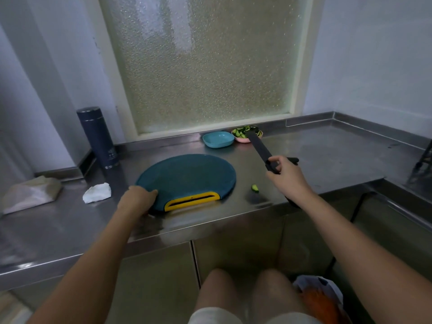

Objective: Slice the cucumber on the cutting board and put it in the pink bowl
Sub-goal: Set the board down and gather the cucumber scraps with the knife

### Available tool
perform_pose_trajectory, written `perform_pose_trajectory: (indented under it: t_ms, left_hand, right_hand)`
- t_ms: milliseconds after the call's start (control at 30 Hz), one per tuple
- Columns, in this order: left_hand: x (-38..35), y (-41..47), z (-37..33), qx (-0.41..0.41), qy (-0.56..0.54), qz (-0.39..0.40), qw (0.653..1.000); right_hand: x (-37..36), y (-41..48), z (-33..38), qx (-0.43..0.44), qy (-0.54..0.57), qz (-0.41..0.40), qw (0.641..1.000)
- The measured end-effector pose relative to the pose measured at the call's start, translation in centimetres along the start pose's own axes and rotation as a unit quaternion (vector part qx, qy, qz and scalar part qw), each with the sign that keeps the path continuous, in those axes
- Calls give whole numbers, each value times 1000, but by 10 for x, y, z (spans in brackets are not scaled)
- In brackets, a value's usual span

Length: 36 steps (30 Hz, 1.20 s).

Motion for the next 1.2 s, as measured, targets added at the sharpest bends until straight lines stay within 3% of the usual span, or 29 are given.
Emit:
perform_pose_trajectory:
  t_ms: [100, 200, 333, 433, 533, 667, 1200]
  left_hand:
    - [4, 4, -14, -7, 140, -2, 990]
    - [5, -2, -43, -42, 167, -31, 985]
    - [-14, -24, -110, -211, 104, -72, 969]
    - [-40, -43, -156, -326, 34, -28, 944]
    - [-71, -58, -191, -388, 25, 33, 921]
    - [-110, -59, -213, -385, 6, 109, 916]
    - [-166, -62, -309, -395, -26, 129, 909]
  right_hand:
    - [1, 0, -4, 7, -9, 10, 1000]
    - [6, 0, -14, 9, -25, 23, 999]
    - [24, 0, -36, 8, -86, 25, 996]
    - [42, 2, -55, 2, -122, 25, 992]
    - [61, 8, -80, -17, -151, 30, 988]
    - [90, 25, -114, -42, -212, 18, 976]
    - [148, 120, -184, -70, -145, -19, 987]
Point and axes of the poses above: each hand's wrist, its own y-axis towards the middle knuckle, its own x-axis out of the back of the hand, z = x × y, the point moved 7 cm from there along y, towards the middle knuckle, and after that the axes turned 11 degrees about z, right-handed, at the moved point
